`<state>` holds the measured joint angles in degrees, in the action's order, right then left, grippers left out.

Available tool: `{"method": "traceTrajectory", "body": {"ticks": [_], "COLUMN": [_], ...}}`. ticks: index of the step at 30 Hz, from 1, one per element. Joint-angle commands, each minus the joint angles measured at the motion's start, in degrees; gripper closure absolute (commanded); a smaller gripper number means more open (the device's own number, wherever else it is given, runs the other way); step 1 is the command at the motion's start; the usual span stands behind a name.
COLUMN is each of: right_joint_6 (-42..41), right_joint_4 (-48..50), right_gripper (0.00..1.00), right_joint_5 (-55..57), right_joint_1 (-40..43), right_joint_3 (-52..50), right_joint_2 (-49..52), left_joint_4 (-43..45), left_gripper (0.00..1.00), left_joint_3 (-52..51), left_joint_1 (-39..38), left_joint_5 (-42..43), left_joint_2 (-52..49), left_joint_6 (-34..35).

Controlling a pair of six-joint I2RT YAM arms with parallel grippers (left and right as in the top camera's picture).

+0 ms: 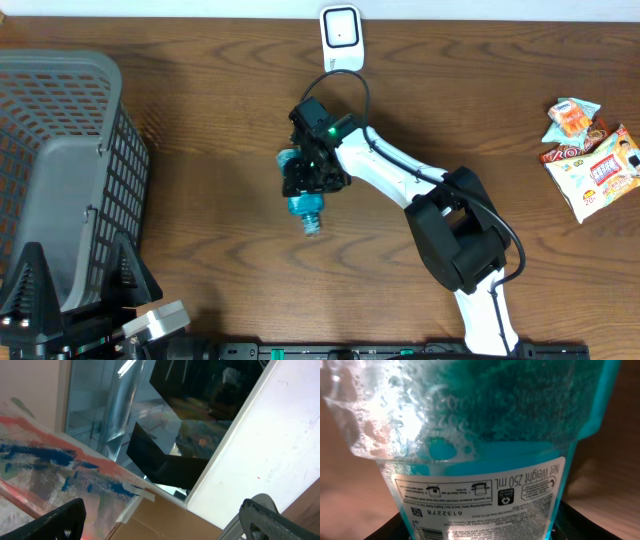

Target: Scan the item barcode

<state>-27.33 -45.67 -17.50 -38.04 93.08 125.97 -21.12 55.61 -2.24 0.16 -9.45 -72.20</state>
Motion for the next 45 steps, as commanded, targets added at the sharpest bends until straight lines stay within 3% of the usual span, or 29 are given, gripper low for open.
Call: {"method": "traceTrajectory", "body": {"ticks": [1,10,12,14,20,32,39,45], "right_joint_6": [1.27,1.25,1.27,1.29,0.02,-10.54,-12.63,-15.56], "right_joint_4": [-1.29,-6.01,-5.62,-5.07,-6.56,-17.27,-13.62,-1.22], "right_gripper": [0.6,0.56,0.48,0.33,0.01,0.01,0.01,0.05], "right_joint_5": [15.13,49.57,53.31,53.07,38.53,11.96,0.96,-1.49], "right_joint_1": [1.68,1.53,1.05,0.55,0.28,13.33,17.84,16.24], "right_joint_3": [-1.05,-1.05,-1.05,-1.05,0.28,3.82,-1.33,-10.64], "right_joint_2": [2.08,2.08,2.08,2.1,1.11,-10.8,-7.45,-6.34], "left_joint_4": [0.17,0.2,0.2,0.2,0.2,0.2,0.2,0.66], "left_gripper": [0.02,0.03,0.02,0.02,0.02,0.02,0.02,0.02], "left_joint_3": [-0.44,-0.44,-0.44,-0.44,-0.44,-1.11,-1.53,-3.45], "left_joint_1": [0.35,0.35,0.35,0.35,0.35,0.35,0.35,0.35], "left_joint_5": [0.94,0.96,0.96,0.96,0.96,0.96,2.93,3.52], "left_joint_2": [0.68,0.68,0.68,0.68,0.68,1.64,3.52,6.86], "left_joint_6": [0.46,0.46,0.46,0.46,0.48,0.48,1.25,2.84]}}
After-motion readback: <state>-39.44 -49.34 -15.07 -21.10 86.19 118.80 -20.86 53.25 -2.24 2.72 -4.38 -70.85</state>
